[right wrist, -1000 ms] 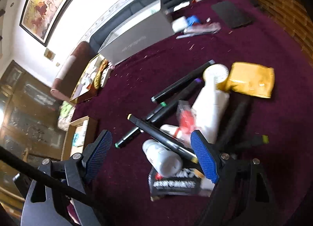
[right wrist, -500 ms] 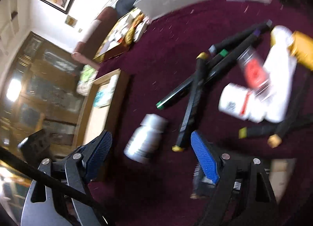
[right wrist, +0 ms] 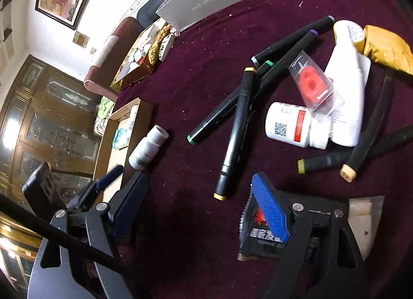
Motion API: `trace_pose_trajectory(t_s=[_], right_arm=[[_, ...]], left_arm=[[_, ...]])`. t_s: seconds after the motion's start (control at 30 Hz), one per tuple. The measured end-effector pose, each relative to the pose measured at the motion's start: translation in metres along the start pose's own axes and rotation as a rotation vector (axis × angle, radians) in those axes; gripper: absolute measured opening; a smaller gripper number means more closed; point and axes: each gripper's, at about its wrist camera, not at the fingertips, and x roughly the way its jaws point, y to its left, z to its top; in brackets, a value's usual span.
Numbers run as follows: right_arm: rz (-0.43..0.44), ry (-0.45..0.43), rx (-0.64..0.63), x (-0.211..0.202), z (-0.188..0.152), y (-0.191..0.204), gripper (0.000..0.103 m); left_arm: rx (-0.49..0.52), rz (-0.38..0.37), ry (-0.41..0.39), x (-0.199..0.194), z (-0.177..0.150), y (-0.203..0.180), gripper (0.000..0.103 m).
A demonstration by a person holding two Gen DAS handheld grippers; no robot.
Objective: Organize objects
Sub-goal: 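Grasp a white pill bottle with the left gripper while the right gripper grasps a black marker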
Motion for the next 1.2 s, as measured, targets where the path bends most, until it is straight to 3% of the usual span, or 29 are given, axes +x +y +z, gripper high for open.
trace_pose_trajectory(t_s=[0.07, 0.2, 0.37, 0.4, 0.47, 0.67, 0.77, 0.87, 1.0, 1.03, 1.07, 1.2], right_arm=[[0.004, -0.004, -0.005, 0.003, 0.002, 0.002, 0.084], [0.028, -0.002, 0.009, 0.009, 0.003, 0.002, 0.084], [0.044, -0.002, 0.020, 0.010, 0.003, -0.001, 0.084], [0.052, -0.003, 0.022, 0.010, 0.003, -0.001, 0.084], [0.061, -0.001, 0.025, 0.010, 0.004, -0.002, 0.084], [0.030, -0.001, 0.030, 0.014, 0.008, -0.003, 0.084], [-0.030, -0.010, 0.009, 0.019, 0.008, 0.002, 0.084], [-0.120, -0.017, -0.003, 0.025, 0.010, 0.005, 0.084], [-0.240, -0.022, -0.022, 0.033, 0.011, 0.009, 0.084], [-0.255, -0.023, -0.025, 0.034, 0.011, 0.010, 0.084], [-0.273, -0.024, -0.030, 0.036, 0.012, 0.011, 0.083], [-0.345, -0.042, -0.063, 0.042, 0.013, 0.018, 0.075]], left_arm=[[0.064, 0.060, 0.015, 0.007, 0.009, 0.003, 0.068], [0.153, 0.046, 0.023, 0.025, 0.024, 0.004, 0.068], [0.175, -0.076, 0.147, 0.056, 0.032, -0.003, 0.066], [0.167, -0.095, 0.165, 0.056, 0.031, -0.003, 0.063], [0.144, -0.179, 0.209, 0.059, 0.028, -0.005, 0.043], [0.107, -0.101, 0.195, 0.065, 0.028, -0.006, 0.042], [0.111, -0.078, 0.206, 0.074, 0.025, -0.016, 0.043], [0.089, -0.040, 0.143, 0.073, 0.022, -0.022, 0.044], [0.050, -0.002, 0.123, 0.071, 0.017, -0.021, 0.049], [0.046, -0.014, 0.137, 0.070, 0.017, -0.020, 0.043], [0.037, -0.043, 0.145, 0.068, 0.017, -0.019, 0.029], [-0.011, -0.101, 0.131, 0.057, 0.011, -0.007, 0.029]])
